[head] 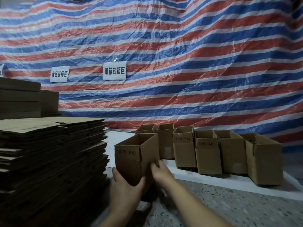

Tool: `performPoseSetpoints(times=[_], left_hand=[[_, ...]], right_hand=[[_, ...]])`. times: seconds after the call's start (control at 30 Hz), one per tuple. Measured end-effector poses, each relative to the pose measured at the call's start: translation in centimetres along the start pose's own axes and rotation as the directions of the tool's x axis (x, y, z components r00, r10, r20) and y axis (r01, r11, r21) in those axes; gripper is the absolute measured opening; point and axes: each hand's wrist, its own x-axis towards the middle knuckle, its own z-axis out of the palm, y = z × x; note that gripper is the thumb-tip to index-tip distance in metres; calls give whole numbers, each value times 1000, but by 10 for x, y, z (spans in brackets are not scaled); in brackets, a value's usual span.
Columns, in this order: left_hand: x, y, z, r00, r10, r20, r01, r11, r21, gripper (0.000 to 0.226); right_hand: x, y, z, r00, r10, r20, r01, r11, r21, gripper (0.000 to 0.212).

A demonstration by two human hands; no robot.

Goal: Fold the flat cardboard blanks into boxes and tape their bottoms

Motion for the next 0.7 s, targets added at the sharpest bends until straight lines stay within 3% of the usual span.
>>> performPoseSetpoints(times=[0.2, 0.5, 0.7], left_hand=[[15, 17, 16, 999, 5, -40, -3, 998, 66, 117], [28, 20, 45, 997, 61, 37, -68, 976, 208, 105], [27, 18, 32, 995, 44, 91, -64, 973, 223, 125]], right_hand=[[-2, -3, -8, 997, 44, 59, -47, 998, 35, 70], [2, -2, 6, 992, 89, 92, -90, 996, 5, 70], [-6, -5, -4, 994, 81, 79, -83, 996, 18, 72]])
